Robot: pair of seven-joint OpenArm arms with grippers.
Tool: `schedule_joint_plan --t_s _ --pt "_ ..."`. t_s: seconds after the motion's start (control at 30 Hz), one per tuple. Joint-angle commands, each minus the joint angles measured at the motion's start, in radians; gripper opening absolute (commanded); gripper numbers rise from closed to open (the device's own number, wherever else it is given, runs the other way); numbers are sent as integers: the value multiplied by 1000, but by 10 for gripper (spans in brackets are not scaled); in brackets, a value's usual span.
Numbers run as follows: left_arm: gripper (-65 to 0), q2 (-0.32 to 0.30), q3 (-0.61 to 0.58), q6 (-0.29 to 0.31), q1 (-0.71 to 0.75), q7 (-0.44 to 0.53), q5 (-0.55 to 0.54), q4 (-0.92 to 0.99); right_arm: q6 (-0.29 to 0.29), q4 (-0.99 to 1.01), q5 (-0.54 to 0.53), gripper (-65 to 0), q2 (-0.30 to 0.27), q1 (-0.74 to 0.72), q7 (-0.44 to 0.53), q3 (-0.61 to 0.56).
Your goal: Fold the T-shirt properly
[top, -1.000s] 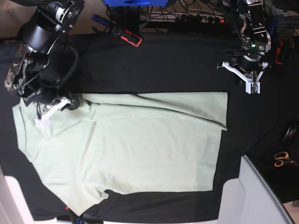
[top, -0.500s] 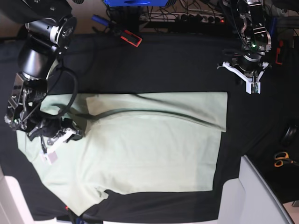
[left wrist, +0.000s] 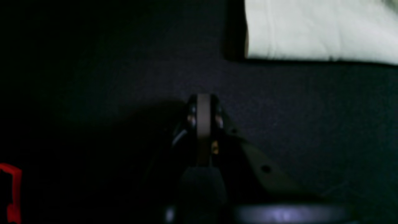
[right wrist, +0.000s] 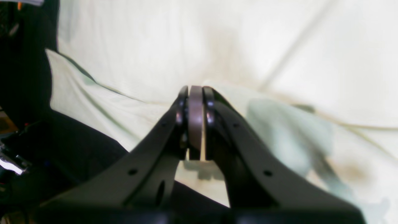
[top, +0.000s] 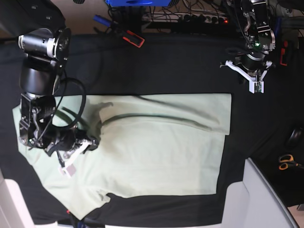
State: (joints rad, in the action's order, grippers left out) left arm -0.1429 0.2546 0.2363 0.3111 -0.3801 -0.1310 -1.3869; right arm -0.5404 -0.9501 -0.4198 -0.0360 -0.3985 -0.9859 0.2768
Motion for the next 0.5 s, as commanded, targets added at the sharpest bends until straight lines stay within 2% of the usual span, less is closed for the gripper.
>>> schedule_joint_plan --t_s 0.0,0.2,0.47 --pt "-650 -11 4 -5 6 17 -3 -21 -5 -7 -20 -647 -12 -40 34 -17" --pt "-650 -11 4 -5 7 17 -3 -13 -5 61 -20 -647 -46 -61 101 -92" --pt "-650 -11 4 -5 7 17 -2 -13 -5 101 -20 -638 -74 -75 164 -95"
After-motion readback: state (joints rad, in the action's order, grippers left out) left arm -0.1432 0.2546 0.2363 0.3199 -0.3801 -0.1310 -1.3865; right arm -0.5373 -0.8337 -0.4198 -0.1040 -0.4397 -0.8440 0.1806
